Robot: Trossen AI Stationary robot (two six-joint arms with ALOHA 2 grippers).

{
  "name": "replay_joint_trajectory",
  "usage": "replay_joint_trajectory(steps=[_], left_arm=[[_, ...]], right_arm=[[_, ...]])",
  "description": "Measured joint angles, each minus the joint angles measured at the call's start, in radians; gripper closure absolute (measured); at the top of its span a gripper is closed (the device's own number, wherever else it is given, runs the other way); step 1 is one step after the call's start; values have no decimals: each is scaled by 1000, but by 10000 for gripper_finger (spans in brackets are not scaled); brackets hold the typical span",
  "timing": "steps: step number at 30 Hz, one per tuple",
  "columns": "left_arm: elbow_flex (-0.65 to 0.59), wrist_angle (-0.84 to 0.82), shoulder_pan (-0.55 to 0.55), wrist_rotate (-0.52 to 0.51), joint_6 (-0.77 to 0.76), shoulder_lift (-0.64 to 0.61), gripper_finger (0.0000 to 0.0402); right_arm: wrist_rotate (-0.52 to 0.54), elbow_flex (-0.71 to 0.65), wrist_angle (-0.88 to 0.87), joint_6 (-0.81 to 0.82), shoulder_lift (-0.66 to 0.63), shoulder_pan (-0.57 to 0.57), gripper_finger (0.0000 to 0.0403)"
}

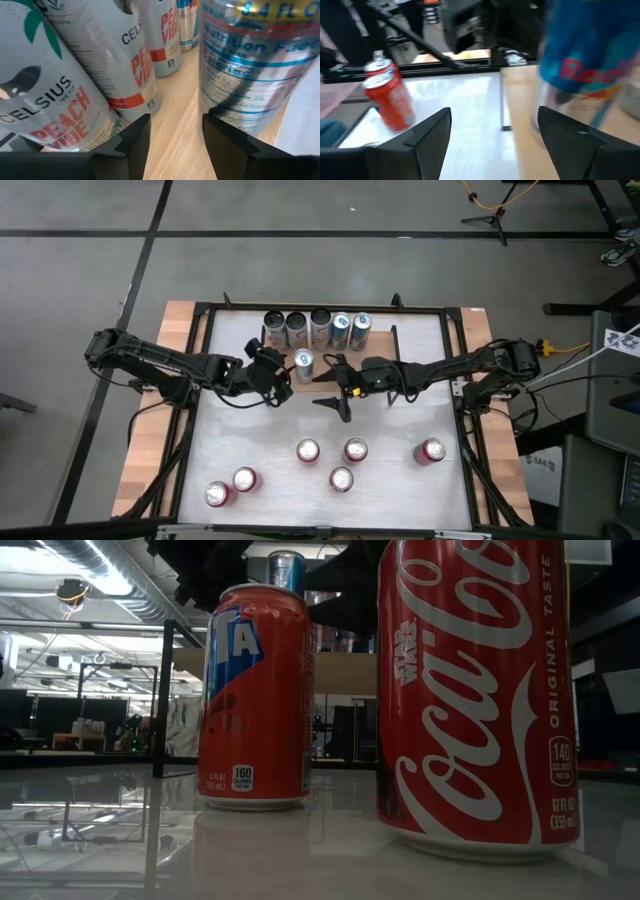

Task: Place canned beverage on shelf
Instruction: Put the blue soda can on the shelf

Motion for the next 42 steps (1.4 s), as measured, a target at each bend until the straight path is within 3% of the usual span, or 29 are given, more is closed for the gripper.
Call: replay_joint_trajectory(steps=[6, 21, 32, 42], left_arm=[[0, -5, -12, 2, 2, 0, 227], [0, -50, -83, 4, -6, 0, 227], [0, -35, -97, -6, -7, 0, 227], [0, 38, -62, -9, -5, 0, 227]], right_arm=[[-14, 0, -3, 0, -6, 0, 116], [108, 0, -41, -1, -12, -1, 116], [320, 0, -38, -120, -12, -1, 116], [178, 0, 23, -154, -12, -1, 116]])
